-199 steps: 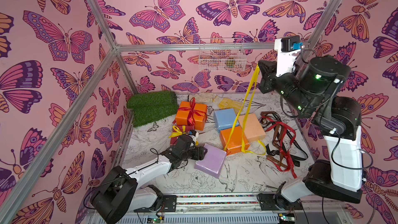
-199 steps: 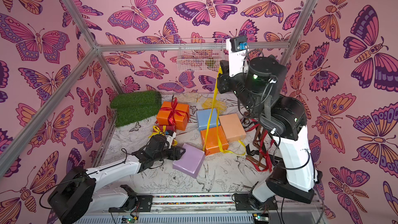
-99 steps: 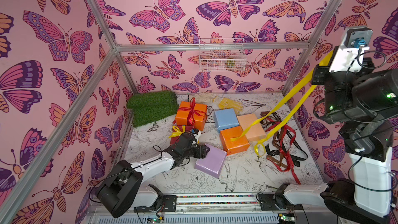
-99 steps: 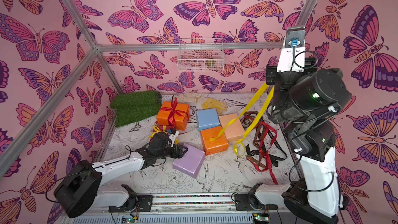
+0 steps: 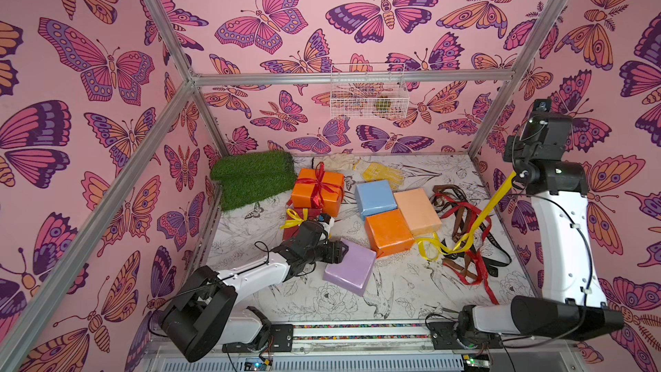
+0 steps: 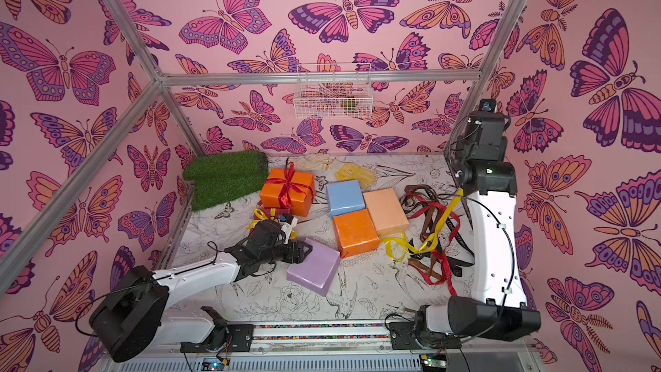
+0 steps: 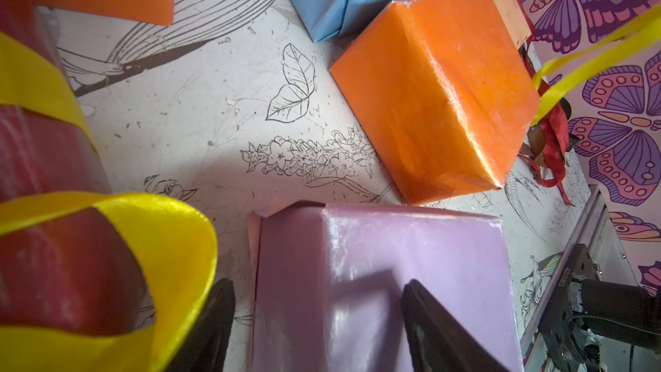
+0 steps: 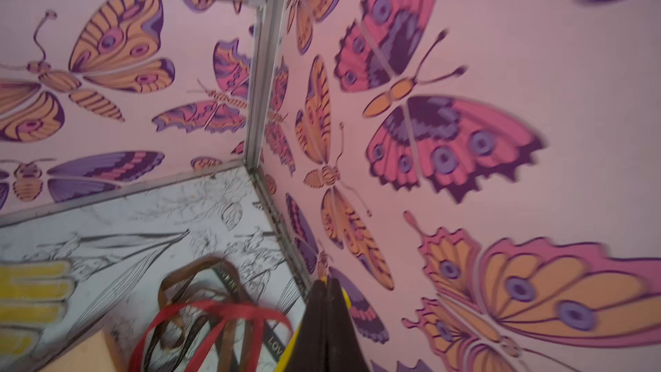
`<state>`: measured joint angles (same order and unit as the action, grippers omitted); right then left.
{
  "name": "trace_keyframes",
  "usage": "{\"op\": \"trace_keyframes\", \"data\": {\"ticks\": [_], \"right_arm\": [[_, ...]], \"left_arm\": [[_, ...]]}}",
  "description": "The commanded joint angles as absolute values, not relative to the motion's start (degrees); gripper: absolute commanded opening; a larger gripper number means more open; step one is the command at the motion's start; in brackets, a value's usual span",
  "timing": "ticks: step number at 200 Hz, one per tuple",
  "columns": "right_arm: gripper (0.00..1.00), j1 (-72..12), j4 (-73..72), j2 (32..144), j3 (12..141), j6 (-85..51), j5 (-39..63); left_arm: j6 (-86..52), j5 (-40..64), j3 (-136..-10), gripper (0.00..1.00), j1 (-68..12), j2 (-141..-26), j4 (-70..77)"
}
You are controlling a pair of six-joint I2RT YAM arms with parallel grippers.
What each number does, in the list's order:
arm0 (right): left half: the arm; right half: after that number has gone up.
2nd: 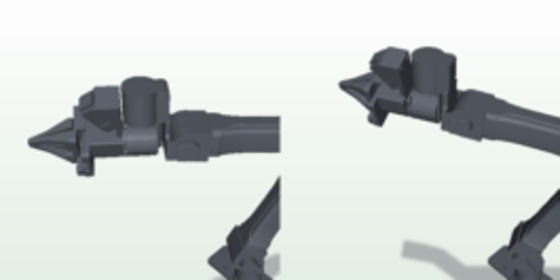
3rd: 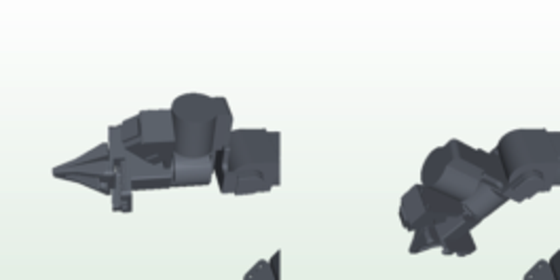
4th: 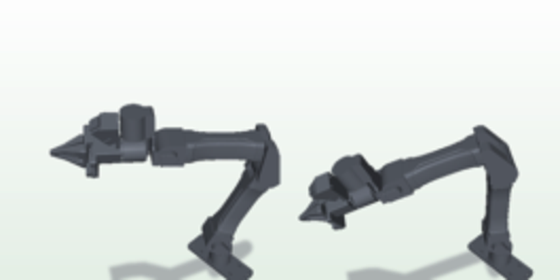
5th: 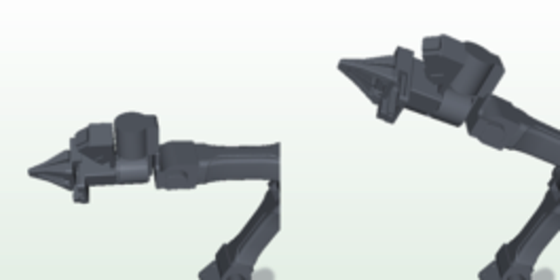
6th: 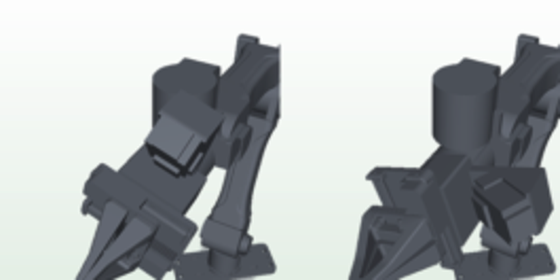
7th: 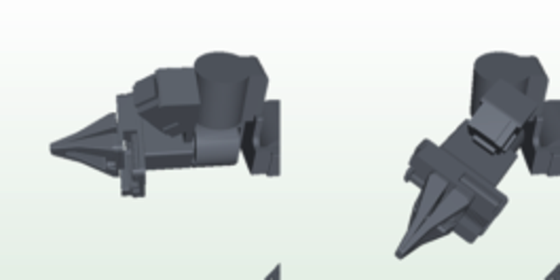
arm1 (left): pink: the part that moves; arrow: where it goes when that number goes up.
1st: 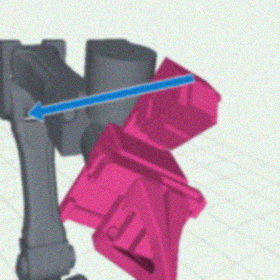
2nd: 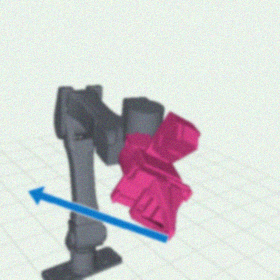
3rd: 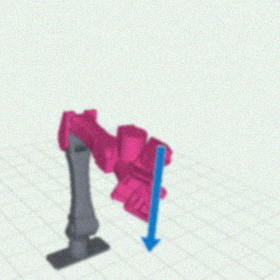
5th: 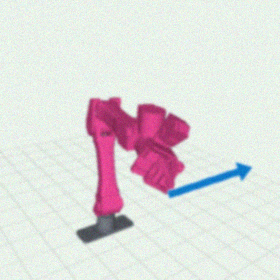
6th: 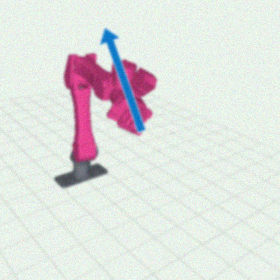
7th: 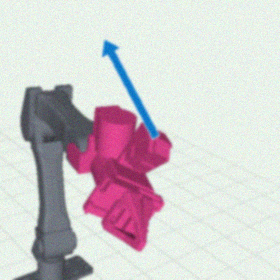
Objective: Untie the ribbon bows on the gift boxes
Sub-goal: Place the ribbon at the center of the board.
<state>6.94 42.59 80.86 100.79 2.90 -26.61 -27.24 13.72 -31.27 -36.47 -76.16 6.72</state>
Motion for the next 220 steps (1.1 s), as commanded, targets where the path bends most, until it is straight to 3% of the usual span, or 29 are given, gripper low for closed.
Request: {"op": "trace_keyframes", "data": {"ticks": [1, 50, 146, 166, 199, 220], "right_arm": [[0.00, 7.1, 47.2, 83.0, 99.4, -6.4, -17.3], [0.00, 7.4, 44.4, 90.6, 92.7, -11.8, -9.5], [0.00, 8.4, 45.8, 113.5, 100.5, -14.4, -1.7], [0.53, 8.3, 44.8, 112.4, 99.1, -15.0, -0.6], [0.99, 0.1, 44.3, 102.2, 93.3, -14.3, -12.5], [0.99, -5.2, 43.6, 94.8, 88.0, -17.0, -9.1]], "left_arm": [[-26.0, 12.8, -32.1, 0.75, -36.9, -76.3, 3.1], [-26.2, 12.2, -32.0, 0.76, -37.0, -76.4, 2.8], [-27.0, 12.3, -33.0, 0.76, -37.4, -76.8, 2.2], [-27.3, 11.9, -33.0, 0.76, -37.7, -76.5, 1.9], [-27.1, 11.3, -33.9, 0.76, -37.9, -76.1, 0.0], [-26.3, 9.9, -36.1, 0.76, -38.0, -75.0, -4.9]]}}
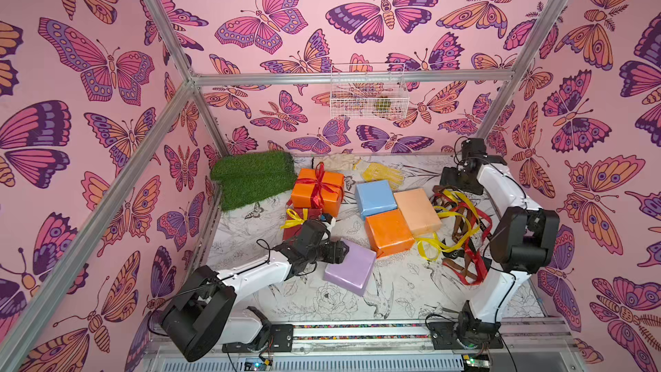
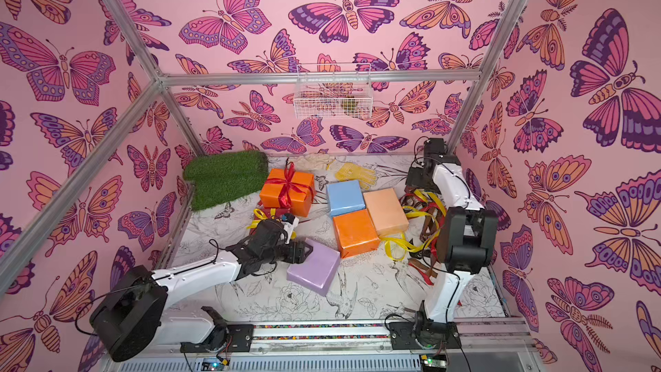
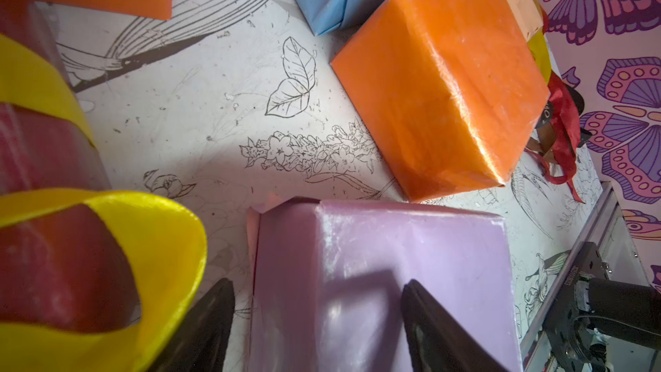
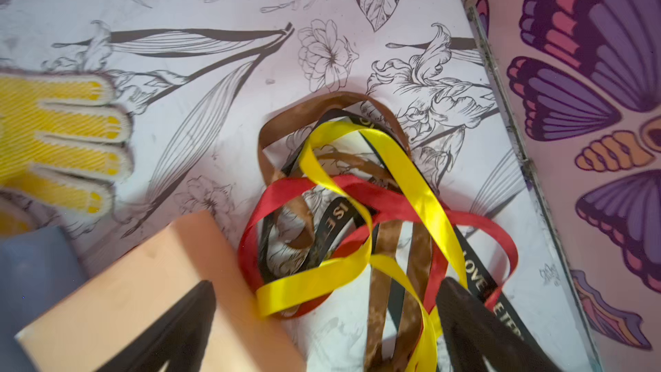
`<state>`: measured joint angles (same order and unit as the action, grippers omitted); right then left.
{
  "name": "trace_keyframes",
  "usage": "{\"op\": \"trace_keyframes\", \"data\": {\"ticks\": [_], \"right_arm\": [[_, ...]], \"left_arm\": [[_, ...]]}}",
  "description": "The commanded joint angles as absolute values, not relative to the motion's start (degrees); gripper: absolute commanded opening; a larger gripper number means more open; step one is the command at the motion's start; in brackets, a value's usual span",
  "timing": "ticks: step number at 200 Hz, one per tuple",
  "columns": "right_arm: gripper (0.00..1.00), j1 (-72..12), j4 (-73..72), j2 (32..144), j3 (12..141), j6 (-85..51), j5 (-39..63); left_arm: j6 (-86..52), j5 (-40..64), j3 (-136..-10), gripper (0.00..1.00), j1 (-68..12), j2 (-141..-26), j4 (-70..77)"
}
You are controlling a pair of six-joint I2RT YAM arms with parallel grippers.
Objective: Untie the ribbon bows on the gift boxes
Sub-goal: Place the ribbon at the center of the board, then move the gift box to the center of the board.
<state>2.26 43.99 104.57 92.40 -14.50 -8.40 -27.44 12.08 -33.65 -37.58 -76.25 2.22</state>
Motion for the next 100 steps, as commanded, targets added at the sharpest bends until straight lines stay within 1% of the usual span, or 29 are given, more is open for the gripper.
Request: {"op": "trace_keyframes", "data": {"ticks": [1, 13, 22, 27, 34, 47, 53, 72, 79, 92, 100], "right_arm": [[0.99, -5.4, 43.4, 94.4, 87.6, -17.2, -8.9], [1.00, -8.7, 41.0, 89.4, 82.0, -19.1, -6.1], [0.97, -11.9, 39.7, 85.4, 77.6, -20.7, -5.3], [0.95, -14.0, 39.2, 83.7, 75.5, -21.4, -5.2], [0.95, -16.9, 39.3, 81.5, 72.7, -22.4, -5.2], [0.90, -23.8, 39.4, 77.7, 67.7, -24.6, -4.9], [0.87, -26.5, 39.4, 75.9, 65.5, -25.4, -3.9], [0.63, -34.1, 38.0, 70.9, 58.5, -29.7, -0.2], [0.56, -36.6, 37.0, 69.5, 56.1, -31.8, 1.4], [0.50, -41.1, 34.6, 67.6, 52.4, -35.5, 4.2], [0.49, -43.4, 32.7, 66.9, 50.4, -37.7, 5.6]], "left_arm": [[-26.3, 9.9, -36.2, 0.76, -38.0, -74.9, -5.1], [-26.1, 9.1, -37.4, 0.76, -38.1, -73.7, -8.2], [-26.3, 8.1, -38.2, 0.75, -38.2, -73.5, -10.4], [-26.6, 7.6, -38.5, 0.75, -38.2, -71.2, -11.5], [-27.0, 7.2, -38.8, 0.75, -38.2, -70.4, -12.4], [-27.6, 6.8, -39.2, 0.75, -38.3, -69.7, -14.0], [-27.8, 6.9, -39.2, 0.75, -38.4, -69.5, -14.4], [-28.0, 7.7, -39.5, 0.75, -38.6, -69.7, -15.7], [-28.0, 7.8, -39.8, 0.75, -38.7, -70.0, -16.5], [-27.9, 8.0, -40.6, 0.75, -38.8, -70.7, -18.3], [-27.8, 8.4, -41.1, 0.74, -38.9, -71.0, -19.2]]}}
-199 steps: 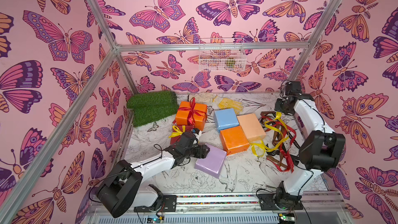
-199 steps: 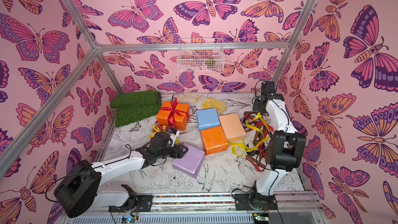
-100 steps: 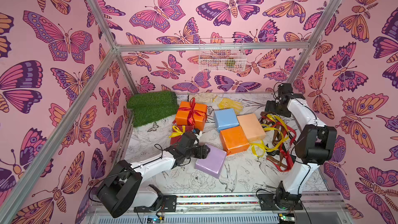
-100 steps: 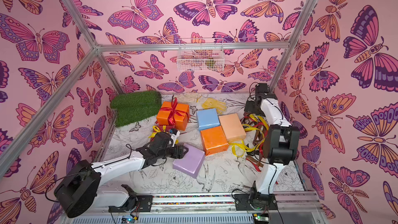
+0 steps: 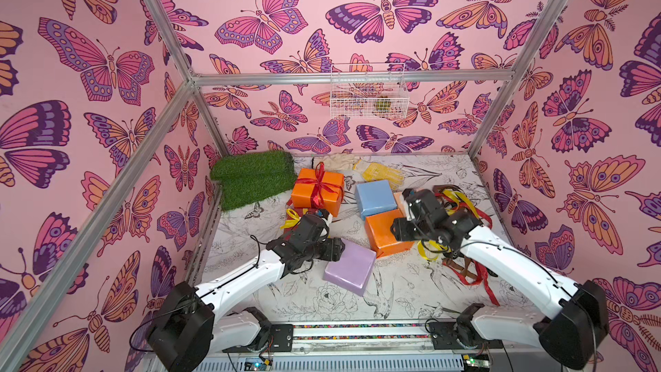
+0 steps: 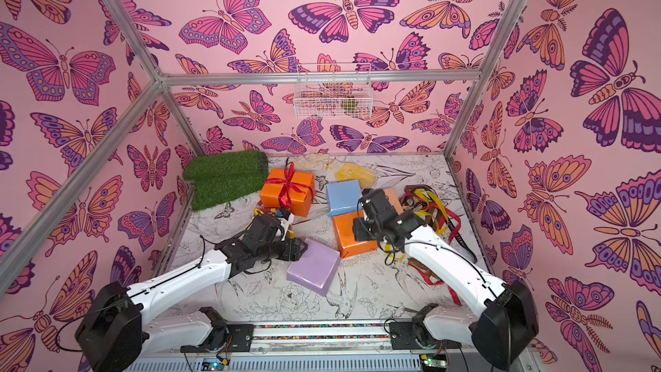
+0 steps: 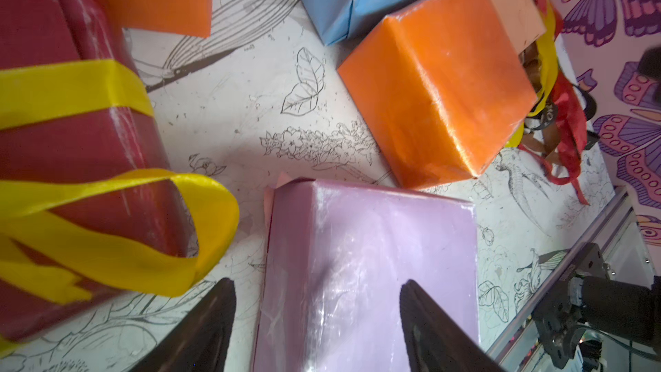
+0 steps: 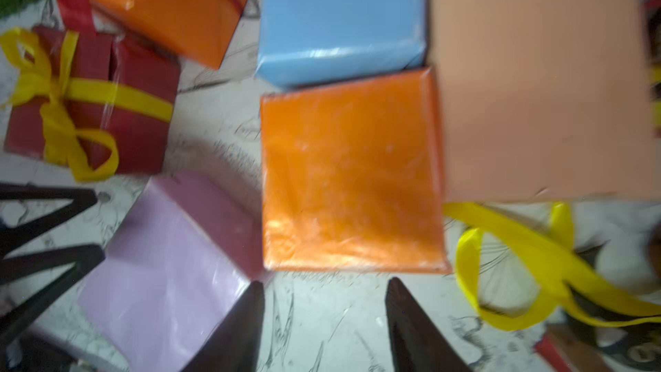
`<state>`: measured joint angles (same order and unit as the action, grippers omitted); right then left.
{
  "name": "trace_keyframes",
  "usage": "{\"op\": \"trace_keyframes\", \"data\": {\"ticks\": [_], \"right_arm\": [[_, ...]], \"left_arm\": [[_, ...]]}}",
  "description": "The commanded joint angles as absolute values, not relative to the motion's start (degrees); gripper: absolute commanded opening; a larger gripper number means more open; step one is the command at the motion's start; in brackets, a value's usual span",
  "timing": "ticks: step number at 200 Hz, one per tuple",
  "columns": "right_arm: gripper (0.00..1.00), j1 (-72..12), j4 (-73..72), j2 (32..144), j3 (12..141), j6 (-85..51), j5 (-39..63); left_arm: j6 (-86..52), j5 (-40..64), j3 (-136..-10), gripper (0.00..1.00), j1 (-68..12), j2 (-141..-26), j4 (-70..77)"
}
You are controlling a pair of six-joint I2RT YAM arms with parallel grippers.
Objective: Untie the ribbon bows on the gift boxes
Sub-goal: Move the gift box to the center of the board.
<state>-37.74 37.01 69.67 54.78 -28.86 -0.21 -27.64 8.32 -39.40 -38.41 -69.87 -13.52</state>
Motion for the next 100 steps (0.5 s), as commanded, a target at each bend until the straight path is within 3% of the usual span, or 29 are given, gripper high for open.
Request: {"op": "trace_keyframes", "data": {"ticks": [1, 24, 45, 100], "right_arm": [[0.49, -43.7, 32.5, 66.9, 50.2, -38.0, 5.6], [0.49, -48.3, 26.2, 66.9, 45.6, -43.1, 8.6], [0.57, -50.0, 20.6, 68.4, 42.1, -45.3, 11.2], [0.51, -50.2, 11.1, 73.7, 40.5, -46.5, 14.7]], "left_arm": [[-27.9, 8.5, -41.1, 0.74, -38.9, -71.0, -19.2], [-28.2, 10.1, -41.8, 0.74, -39.4, -71.5, -20.4], [-28.7, 11.0, -41.6, 0.73, -39.9, -71.7, -20.3], [-30.5, 9.5, -40.0, 0.69, -40.4, -71.5, -20.2]]}}
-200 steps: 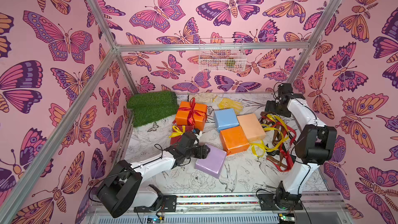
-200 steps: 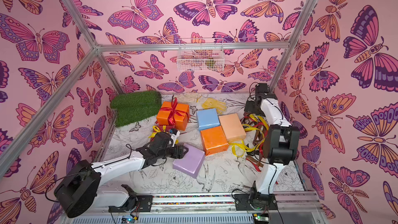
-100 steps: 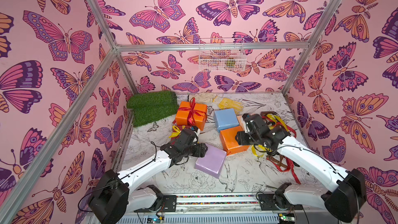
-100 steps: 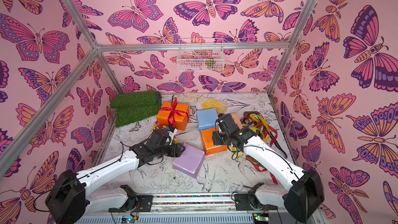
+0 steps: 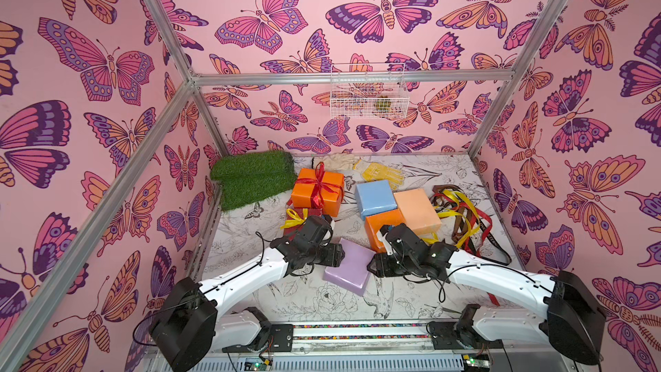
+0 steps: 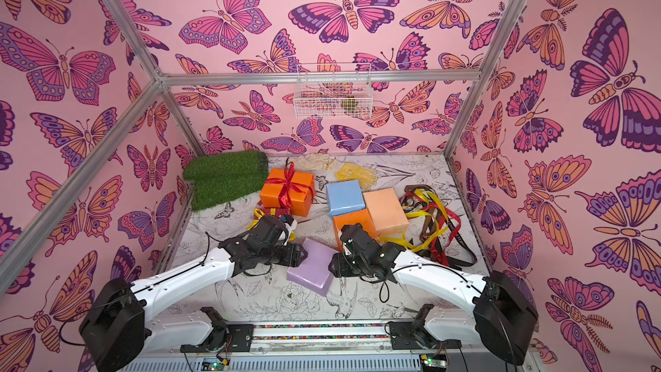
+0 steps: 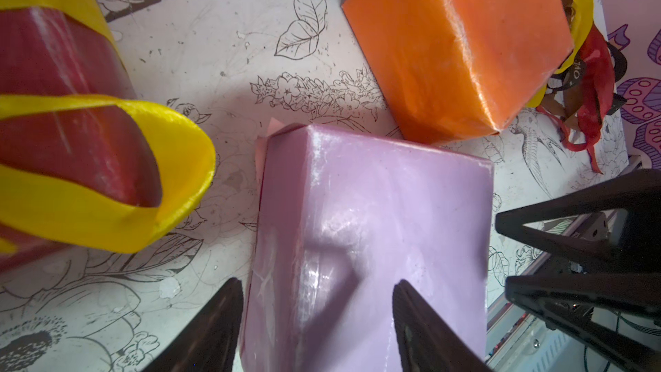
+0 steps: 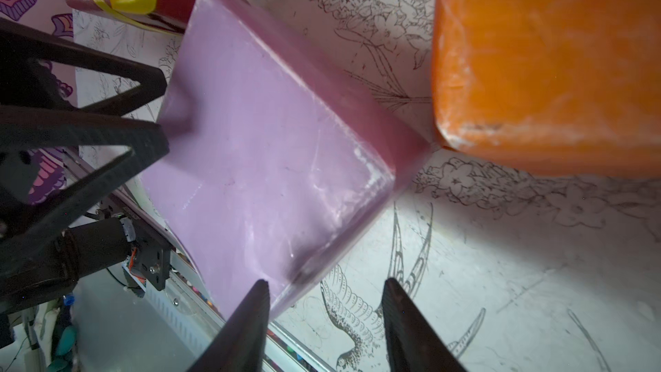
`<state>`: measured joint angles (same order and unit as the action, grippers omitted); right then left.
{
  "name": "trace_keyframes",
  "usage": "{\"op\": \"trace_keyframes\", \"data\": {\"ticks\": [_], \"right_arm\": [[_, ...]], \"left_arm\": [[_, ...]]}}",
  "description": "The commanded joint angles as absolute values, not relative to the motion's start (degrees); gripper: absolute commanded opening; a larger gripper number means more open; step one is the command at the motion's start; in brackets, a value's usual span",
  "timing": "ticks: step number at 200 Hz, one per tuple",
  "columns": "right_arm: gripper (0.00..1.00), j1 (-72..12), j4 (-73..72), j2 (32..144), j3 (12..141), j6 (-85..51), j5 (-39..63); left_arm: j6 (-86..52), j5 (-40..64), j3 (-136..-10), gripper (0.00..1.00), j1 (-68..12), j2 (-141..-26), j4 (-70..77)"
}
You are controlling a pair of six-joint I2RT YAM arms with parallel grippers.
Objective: Untie the ribbon bows on the gift boxes
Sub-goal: Move the gift box to the center of the board.
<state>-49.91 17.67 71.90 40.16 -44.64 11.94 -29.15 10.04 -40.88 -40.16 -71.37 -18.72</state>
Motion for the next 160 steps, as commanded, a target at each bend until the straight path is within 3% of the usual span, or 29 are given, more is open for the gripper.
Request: {"op": "trace_keyframes", "data": {"ticks": [1, 76, 160], "right_arm": [[0.51, -50.2, 11.0, 73.9, 40.6, -46.5, 14.7], [0.47, -50.2, 9.0, 81.9, 45.5, -45.3, 15.2], [0.48, -45.5, 20.8, 91.3, 60.2, -36.0, 7.3]], "left_arm": [[-30.5, 9.5, -40.0, 0.69, -40.4, -71.5, -20.2], [-31.9, 7.4, -39.0, 0.59, -40.5, -72.3, -17.7], [-33.0, 3.0, -41.8, 0.46, -40.1, -78.7, -8.8]]}}
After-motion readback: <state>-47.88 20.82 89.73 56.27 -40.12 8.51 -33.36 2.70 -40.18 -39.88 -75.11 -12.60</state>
